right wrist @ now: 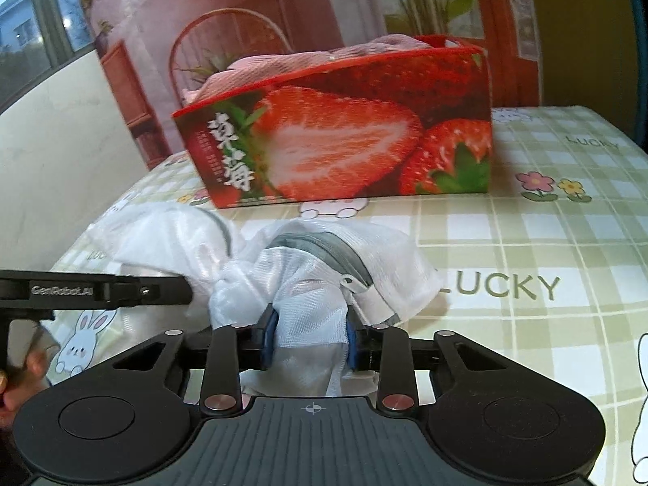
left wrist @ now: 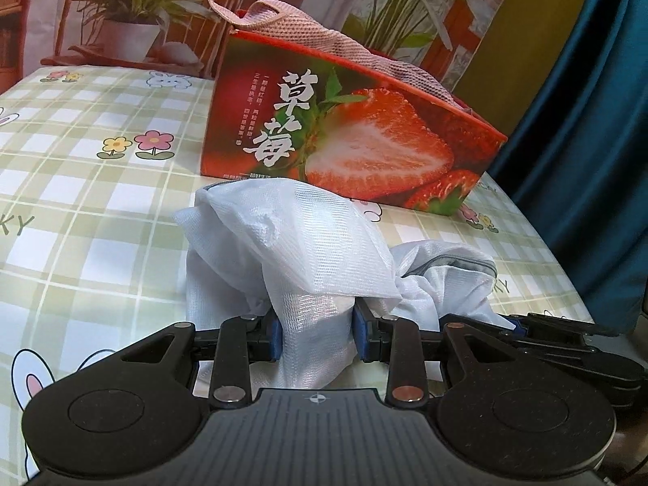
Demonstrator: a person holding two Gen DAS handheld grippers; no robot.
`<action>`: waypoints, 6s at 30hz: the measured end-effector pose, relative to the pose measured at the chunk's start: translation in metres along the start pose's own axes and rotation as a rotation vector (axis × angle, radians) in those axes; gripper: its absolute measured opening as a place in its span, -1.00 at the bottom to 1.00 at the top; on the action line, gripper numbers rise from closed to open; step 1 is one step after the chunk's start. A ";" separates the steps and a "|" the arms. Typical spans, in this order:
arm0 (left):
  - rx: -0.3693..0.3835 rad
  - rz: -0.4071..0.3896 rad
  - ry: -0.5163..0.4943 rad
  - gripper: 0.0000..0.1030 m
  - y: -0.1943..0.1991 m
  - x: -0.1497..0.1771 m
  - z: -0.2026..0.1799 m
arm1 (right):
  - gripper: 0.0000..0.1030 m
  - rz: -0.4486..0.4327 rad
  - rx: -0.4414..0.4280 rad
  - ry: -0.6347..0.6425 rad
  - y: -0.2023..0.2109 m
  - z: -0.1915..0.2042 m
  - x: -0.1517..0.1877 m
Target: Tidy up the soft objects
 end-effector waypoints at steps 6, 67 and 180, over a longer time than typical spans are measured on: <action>0.010 -0.019 -0.022 -0.33 0.004 -0.001 -0.002 | -0.48 -0.014 -0.005 -0.004 0.000 0.001 0.000; -0.086 0.111 -0.101 -0.34 -0.106 -0.215 -0.022 | -0.57 0.062 0.110 0.021 -0.127 -0.084 -0.225; -0.373 -0.420 -0.209 1.00 0.243 -0.119 -0.129 | 0.99 -0.330 0.296 0.048 0.226 0.042 -0.164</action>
Point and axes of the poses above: each gripper's, at about its wrist camera, not at the fingertips, and y roughly against the way its jaws point, z to its left, x to its underside, the point moved 5 cm from there along -y, roughly the way its jaws point, and after that the axes turned 5 degrees about y, right-handed, at the moved point
